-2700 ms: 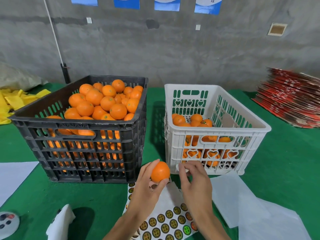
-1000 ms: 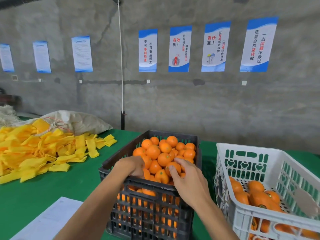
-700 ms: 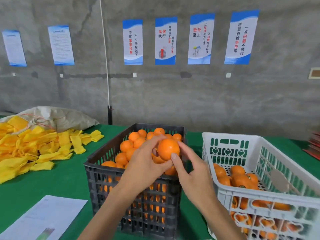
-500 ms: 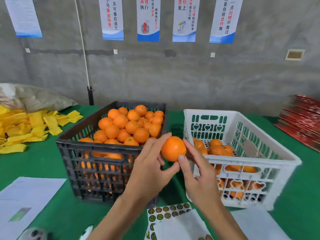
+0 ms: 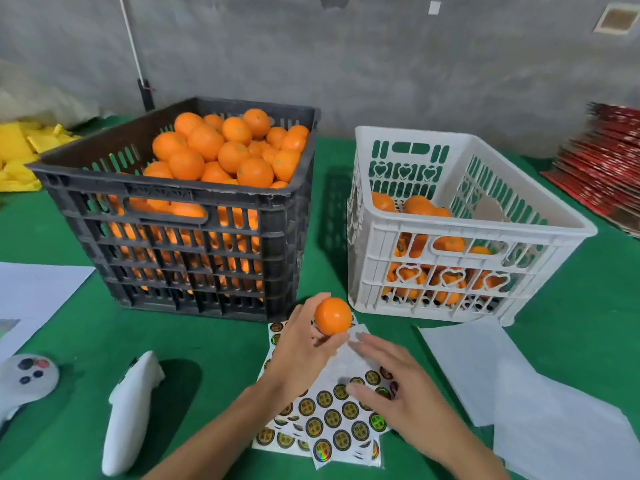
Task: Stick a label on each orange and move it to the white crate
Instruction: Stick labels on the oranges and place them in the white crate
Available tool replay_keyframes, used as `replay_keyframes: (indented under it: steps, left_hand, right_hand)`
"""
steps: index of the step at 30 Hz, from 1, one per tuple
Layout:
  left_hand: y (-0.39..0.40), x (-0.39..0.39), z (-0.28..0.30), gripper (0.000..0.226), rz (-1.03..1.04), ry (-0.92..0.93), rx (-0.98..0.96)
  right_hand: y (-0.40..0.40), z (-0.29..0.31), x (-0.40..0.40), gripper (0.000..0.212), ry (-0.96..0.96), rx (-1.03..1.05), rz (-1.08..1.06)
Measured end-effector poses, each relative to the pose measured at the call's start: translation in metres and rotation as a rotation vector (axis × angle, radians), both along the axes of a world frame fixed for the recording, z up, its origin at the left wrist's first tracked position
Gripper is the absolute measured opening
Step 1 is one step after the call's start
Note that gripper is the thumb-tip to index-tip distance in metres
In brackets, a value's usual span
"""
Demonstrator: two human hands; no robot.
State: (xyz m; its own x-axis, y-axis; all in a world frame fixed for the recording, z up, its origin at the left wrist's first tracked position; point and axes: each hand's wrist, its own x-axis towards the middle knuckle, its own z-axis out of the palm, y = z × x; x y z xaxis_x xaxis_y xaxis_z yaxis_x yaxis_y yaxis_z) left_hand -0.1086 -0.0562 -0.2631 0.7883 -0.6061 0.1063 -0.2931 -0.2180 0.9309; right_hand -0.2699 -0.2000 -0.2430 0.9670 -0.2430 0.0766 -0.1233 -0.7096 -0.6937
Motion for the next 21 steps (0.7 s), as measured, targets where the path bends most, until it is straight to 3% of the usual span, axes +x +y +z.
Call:
replay_keyframes:
  steps: [5,11,14,21]
  left_hand:
    - [0.0,0.003,-0.007,0.066,-0.025,0.015,-0.048]
    - [0.002,0.002,-0.007,0.067,-0.042,0.046,-0.074]
    - [0.002,0.001,-0.008,0.066,-0.025,0.007,-0.029]
    - [0.003,0.001,-0.006,0.065,-0.03,-0.004,-0.017]
  right_hand:
    - [0.002,-0.013,-0.004,0.064,0.019,-0.155,0.034]
    - [0.002,-0.012,0.001,0.039,-0.094,-0.062,-0.038]
    - [0.006,-0.014,0.0,0.038,-0.151,-0.073,-0.057]
    - [0.005,-0.018,0.0,0.035,-0.351,-0.345,-0.035]
